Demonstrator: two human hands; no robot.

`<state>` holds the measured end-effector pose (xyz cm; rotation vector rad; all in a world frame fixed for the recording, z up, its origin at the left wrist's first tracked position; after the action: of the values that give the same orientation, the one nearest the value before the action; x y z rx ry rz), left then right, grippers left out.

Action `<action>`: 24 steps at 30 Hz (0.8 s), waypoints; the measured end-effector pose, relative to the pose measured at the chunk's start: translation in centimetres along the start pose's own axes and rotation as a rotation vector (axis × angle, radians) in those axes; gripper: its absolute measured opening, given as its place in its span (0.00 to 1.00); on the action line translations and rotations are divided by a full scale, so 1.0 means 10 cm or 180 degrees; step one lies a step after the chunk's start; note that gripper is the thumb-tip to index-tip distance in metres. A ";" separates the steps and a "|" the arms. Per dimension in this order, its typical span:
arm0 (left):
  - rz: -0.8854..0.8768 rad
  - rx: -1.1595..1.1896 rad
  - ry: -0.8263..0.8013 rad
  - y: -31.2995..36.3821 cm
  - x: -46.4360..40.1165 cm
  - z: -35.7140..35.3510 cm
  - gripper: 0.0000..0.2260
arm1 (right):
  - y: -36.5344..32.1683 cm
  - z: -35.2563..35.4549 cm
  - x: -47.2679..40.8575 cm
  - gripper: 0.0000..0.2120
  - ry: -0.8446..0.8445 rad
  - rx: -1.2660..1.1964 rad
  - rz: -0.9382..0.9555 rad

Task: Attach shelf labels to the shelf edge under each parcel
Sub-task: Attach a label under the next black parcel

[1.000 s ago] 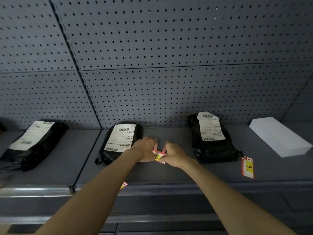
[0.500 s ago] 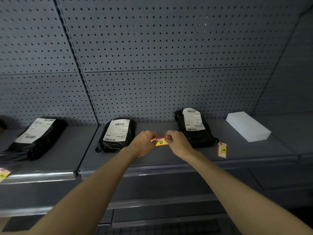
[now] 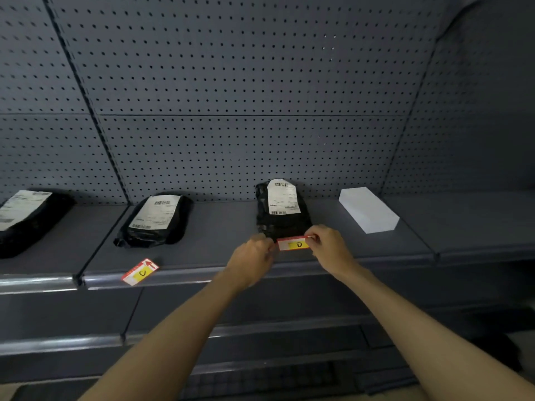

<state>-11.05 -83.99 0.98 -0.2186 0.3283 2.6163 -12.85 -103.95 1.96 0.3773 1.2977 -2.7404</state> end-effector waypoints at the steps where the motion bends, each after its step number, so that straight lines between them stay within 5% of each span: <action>1: 0.0004 -0.0065 -0.0016 0.04 0.03 -0.09 0.06 | 0.07 0.04 0.01 0.05 -0.0022 -0.0013 0.0000; 24: 0.0248 -0.0845 0.0190 0.29 0.30 -0.65 0.19 | 0.40 -0.05 0.10 0.06 -0.0405 0.0067 0.0433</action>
<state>-14.45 -86.87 -5.34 -0.3806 0.0073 2.7299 -13.02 -106.09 -1.54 0.2767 1.1680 -2.6203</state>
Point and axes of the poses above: each hand's wrist, its own x-axis away from the middle knuckle, its own z-axis out of the back of the hand, y = z × x, the point moved 1 cm from there along -x, towards the middle knuckle, and after that the axes turned 12 degrees about -x, right-handed, at the moved point
